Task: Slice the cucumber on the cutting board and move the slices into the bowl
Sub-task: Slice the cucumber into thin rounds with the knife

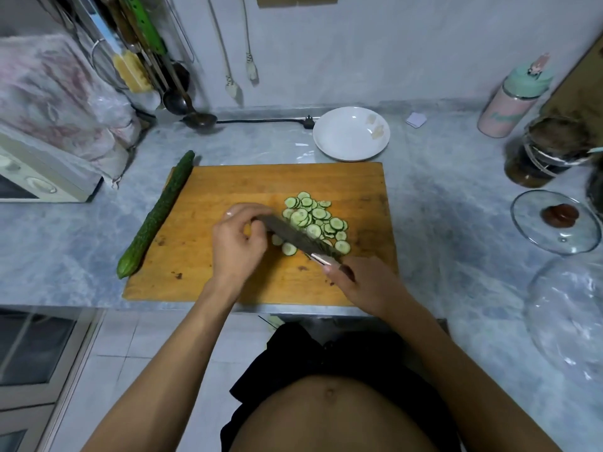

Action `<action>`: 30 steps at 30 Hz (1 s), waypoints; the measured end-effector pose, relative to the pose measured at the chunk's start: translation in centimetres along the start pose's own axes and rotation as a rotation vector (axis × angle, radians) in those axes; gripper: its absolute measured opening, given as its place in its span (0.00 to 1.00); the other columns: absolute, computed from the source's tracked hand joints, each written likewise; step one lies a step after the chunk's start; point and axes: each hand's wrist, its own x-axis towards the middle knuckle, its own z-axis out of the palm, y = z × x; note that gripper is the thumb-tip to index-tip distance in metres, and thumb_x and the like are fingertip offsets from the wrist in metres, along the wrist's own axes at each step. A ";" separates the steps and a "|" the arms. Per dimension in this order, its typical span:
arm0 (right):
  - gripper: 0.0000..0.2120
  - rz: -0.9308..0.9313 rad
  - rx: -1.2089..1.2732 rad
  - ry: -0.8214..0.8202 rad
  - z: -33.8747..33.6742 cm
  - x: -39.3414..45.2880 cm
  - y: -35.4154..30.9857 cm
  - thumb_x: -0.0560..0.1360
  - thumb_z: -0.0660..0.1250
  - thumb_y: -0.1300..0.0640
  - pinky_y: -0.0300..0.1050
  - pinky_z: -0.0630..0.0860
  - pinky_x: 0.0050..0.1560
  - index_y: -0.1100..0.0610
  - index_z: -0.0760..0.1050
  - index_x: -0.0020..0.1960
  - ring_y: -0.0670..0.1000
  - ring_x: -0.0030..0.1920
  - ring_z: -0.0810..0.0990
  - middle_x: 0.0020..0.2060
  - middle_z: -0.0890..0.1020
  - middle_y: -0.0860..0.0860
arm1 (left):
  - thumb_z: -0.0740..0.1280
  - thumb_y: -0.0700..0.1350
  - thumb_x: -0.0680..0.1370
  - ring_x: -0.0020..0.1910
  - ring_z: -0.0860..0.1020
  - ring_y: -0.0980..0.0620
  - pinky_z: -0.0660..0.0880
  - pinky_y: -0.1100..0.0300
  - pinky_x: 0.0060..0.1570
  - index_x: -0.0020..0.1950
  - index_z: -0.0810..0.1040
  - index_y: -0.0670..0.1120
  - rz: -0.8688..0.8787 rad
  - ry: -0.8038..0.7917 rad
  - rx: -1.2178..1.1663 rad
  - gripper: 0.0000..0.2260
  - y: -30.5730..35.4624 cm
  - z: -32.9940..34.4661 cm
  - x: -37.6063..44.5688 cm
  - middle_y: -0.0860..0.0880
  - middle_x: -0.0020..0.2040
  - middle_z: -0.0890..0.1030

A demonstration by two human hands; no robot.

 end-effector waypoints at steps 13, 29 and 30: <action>0.28 0.358 0.847 -0.326 2.6 2.1 -4.7 0.79 0.53 0.33 0.43 0.66 0.27 0.56 0.74 0.41 0.49 0.23 0.68 0.26 0.72 0.49 | 0.72 0.45 0.76 0.64 0.72 0.42 0.69 0.53 0.65 0.71 0.72 0.43 -0.527 -0.062 0.278 0.24 -7.8 0.1 -6.0 0.40 0.64 0.74; 0.30 0.468 0.918 -0.291 2.2 3.3 -2.5 0.78 0.52 0.31 0.41 0.66 0.25 0.57 0.72 0.40 0.48 0.23 0.68 0.26 0.71 0.51 | 0.65 0.39 0.81 0.57 0.79 0.49 0.73 0.61 0.57 0.62 0.80 0.41 -0.713 -0.018 -0.142 0.11 -9.3 -1.2 -4.9 0.48 0.53 0.82; 0.30 0.443 0.892 -0.294 2.2 3.3 -2.8 0.78 0.52 0.31 0.41 0.66 0.26 0.57 0.72 0.40 0.49 0.23 0.68 0.26 0.71 0.51 | 0.66 0.38 0.80 0.54 0.80 0.51 0.73 0.63 0.55 0.61 0.80 0.40 -0.712 -0.001 -0.166 0.11 -9.0 -1.2 -4.9 0.49 0.51 0.82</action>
